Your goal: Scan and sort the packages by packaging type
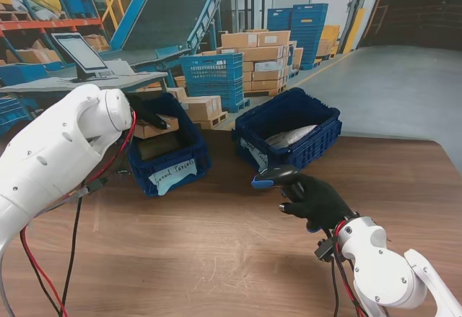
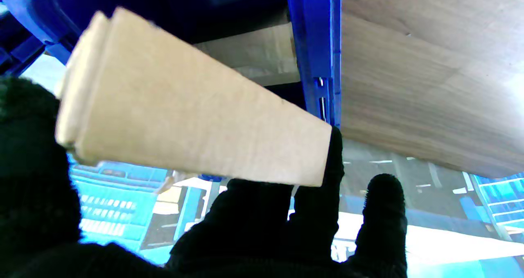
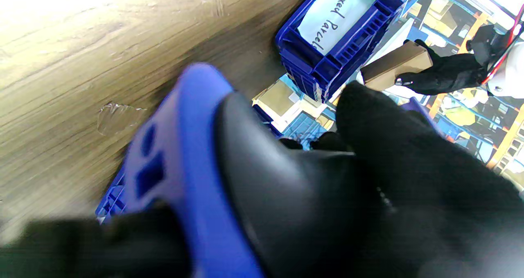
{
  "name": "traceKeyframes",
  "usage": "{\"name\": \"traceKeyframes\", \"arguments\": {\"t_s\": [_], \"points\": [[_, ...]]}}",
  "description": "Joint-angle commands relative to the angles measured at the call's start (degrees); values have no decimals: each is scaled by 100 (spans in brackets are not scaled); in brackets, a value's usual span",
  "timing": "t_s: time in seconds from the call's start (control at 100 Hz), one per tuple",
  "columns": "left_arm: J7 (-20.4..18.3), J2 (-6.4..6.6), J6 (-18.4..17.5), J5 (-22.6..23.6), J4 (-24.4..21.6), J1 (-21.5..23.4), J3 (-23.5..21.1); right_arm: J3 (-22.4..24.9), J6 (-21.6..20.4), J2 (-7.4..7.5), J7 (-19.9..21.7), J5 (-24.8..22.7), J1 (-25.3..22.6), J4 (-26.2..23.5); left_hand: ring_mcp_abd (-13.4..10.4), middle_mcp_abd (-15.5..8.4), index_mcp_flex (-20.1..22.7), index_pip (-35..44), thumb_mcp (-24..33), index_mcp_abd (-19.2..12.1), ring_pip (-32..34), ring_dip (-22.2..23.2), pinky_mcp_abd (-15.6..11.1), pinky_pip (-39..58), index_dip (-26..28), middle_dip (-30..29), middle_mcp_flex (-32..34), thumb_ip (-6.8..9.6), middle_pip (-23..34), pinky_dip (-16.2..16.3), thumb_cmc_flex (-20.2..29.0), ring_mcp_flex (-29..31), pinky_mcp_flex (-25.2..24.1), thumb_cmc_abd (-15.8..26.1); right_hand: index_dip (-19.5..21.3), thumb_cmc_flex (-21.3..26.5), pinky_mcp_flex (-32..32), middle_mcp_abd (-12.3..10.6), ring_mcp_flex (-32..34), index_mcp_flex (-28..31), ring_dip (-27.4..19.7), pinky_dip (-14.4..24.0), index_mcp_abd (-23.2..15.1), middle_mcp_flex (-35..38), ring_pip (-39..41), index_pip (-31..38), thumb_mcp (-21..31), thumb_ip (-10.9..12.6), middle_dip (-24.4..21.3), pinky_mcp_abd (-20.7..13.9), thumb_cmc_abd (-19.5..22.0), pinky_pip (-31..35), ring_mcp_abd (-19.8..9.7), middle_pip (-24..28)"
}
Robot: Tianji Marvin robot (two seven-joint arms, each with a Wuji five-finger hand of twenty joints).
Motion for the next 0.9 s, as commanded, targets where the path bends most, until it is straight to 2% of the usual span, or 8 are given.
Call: {"name": "traceKeyframes", "arguments": {"t_s": [0.0, 0.07, 0.31, 0.48, 0.57, 0.69, 0.8, 0.89], "points": [[-124, -33, 68, -64, 4, -145, 47, 15, 16, -44, 72, -3, -49, -73, -8, -582, 442, 439, 655, -937, -26, 87, 299, -138, 150, 290, -64, 249, 476, 118, 469, -306, -138, 1073, -2, 530, 10, 240, 391, 26, 179, 39, -265, 78, 335, 33, 133, 16, 48, -9, 168, 52, -499, 101], [-205, -21, 172, -137, 57, -308, 240, 23, 10, -45, 69, 5, -57, -72, 13, -547, 437, 286, 445, -894, -112, 69, 312, -245, 129, 288, -158, 270, 388, 130, 501, -398, -169, 1168, -2, 528, 23, 240, 391, 26, 181, 42, -265, 78, 339, 33, 130, 15, 48, 10, 164, 61, -488, 101], [-268, -68, 301, -367, 351, -809, 796, 52, -41, -41, 87, 21, -102, -71, -4, -550, 468, 278, 280, -892, -136, 78, 326, -293, 220, 326, -196, 303, 374, 168, 519, -439, -181, 1273, -2, 532, 19, 244, 388, 26, 181, 41, -265, 78, 335, 33, 134, 17, 48, 14, 165, 57, -492, 99], [-187, -176, 416, -716, 666, -1114, 1082, 95, -26, -39, 106, 22, -136, -96, -2, -544, 463, 274, 225, -916, -220, 33, 315, -332, 274, 291, -246, 325, 285, 182, 570, -504, -199, 1300, -2, 535, 16, 244, 381, 26, 183, 42, -265, 78, 335, 33, 137, 19, 49, 6, 166, 57, -494, 99], [-140, -257, 421, -922, 898, -1254, 1217, 103, -29, -36, 122, 23, -136, -96, 30, -490, 398, 112, 102, -923, -559, -347, 295, -456, 247, -101, -422, 360, -175, 200, 633, -638, -227, 1381, -3, 528, 14, 244, 386, 29, 183, 42, -262, 78, 338, 32, 133, 17, 49, 4, 163, 56, -490, 99], [29, -386, 399, -1067, 1181, -1344, 1293, 113, -37, -28, 157, 23, -132, -88, 68, -416, 316, -50, 63, -963, -766, -627, 282, -570, 145, -420, -681, 379, -504, 205, 653, -850, -281, 1449, -4, 528, 16, 244, 386, 31, 184, 41, -260, 78, 336, 29, 135, 18, 49, -3, 162, 54, -493, 99], [66, -469, 329, -1142, 1400, -1471, 1418, 128, -36, -20, 203, 43, -117, -69, 159, -313, -8, -547, -101, -932, -1413, -1650, 245, -912, -260, -1384, -1181, 416, -1348, 134, 640, -1329, -415, 1631, -3, 527, 19, 244, 390, 31, 184, 41, -260, 78, 337, 29, 135, 18, 49, 5, 160, 56, -493, 99], [107, -528, 253, -1187, 1531, -1526, 1460, 127, -38, -16, 227, 63, -90, -41, 180, -283, -412, -973, -243, -863, -1727, -2296, 201, -1185, -651, -1924, -1589, 454, -1830, 54, 614, -1754, -496, 1781, -3, 530, 5, 244, 389, 31, 184, 40, -260, 78, 337, 29, 137, 18, 49, -1, 168, 50, -489, 99]]}}
